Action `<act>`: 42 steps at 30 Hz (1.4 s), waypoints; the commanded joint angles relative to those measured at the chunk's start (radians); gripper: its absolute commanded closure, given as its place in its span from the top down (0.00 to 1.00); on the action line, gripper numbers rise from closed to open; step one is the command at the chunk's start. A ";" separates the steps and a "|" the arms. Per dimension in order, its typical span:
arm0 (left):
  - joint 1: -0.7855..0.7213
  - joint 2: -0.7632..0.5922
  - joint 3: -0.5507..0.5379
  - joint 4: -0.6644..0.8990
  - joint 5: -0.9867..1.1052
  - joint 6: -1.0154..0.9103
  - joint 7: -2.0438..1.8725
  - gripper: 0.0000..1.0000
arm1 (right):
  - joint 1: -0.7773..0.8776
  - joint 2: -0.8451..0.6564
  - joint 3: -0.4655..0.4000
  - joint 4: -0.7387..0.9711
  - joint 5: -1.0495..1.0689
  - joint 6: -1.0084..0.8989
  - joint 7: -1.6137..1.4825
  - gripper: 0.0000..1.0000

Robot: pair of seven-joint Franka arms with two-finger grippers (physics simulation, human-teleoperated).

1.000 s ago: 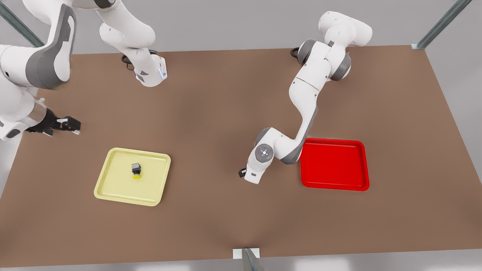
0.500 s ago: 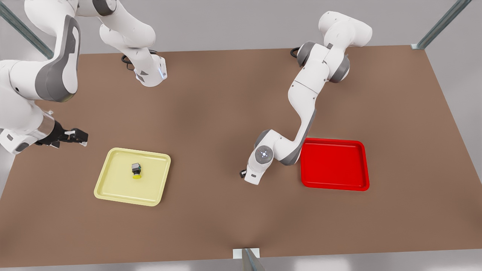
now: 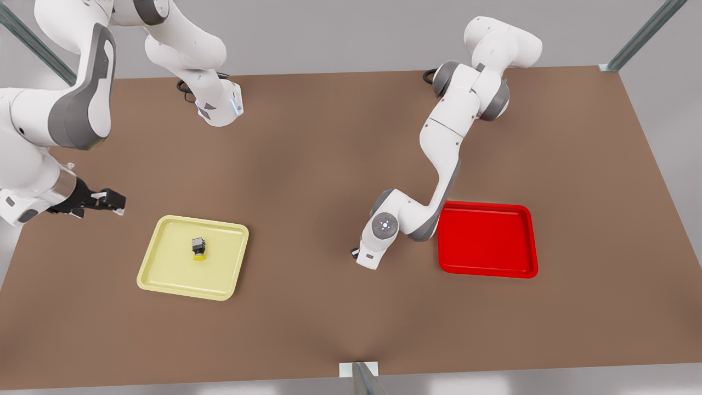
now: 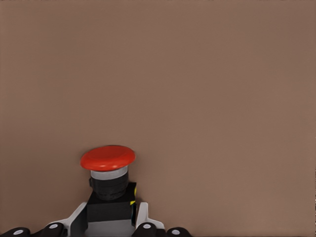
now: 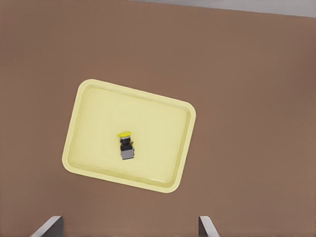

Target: Place the switches on the corresponding trays according to their colors

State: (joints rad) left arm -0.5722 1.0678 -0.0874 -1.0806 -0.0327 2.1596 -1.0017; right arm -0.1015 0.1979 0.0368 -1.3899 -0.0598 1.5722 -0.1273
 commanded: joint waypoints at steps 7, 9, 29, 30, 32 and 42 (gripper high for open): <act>0.000 -0.002 0.002 -0.001 0.000 0.002 0.002 0.52 | -0.001 0.001 -0.002 0.008 0.000 0.012 0.000 1.00; 0.000 -0.002 0.002 -0.001 0.000 -0.001 0.000 0.52 | -0.001 0.008 0.000 0.008 0.000 0.012 0.000 1.00; 0.020 -0.568 0.299 -0.703 -0.042 0.006 0.618 0.52 | -0.001 0.015 0.000 0.020 0.000 0.014 0.000 1.00; 0.018 -0.583 0.348 -0.740 -0.042 0.006 0.698 0.52 | 0.000 0.015 0.000 0.020 0.000 0.014 0.000 1.00; 0.020 -0.597 0.423 -0.771 -0.044 0.006 0.827 0.53 | 0.000 0.017 0.000 0.020 0.000 0.014 0.000 1.00; 0.061 -0.583 0.506 -0.720 -0.112 -0.104 1.002 1.00 | 0.000 0.020 0.000 0.022 0.000 0.014 0.000 1.00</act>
State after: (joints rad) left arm -0.5105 0.4803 0.4203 -1.7638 -0.1380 2.0194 -0.0013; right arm -0.1012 0.2179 0.0368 -1.3689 -0.0598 1.5861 -0.1273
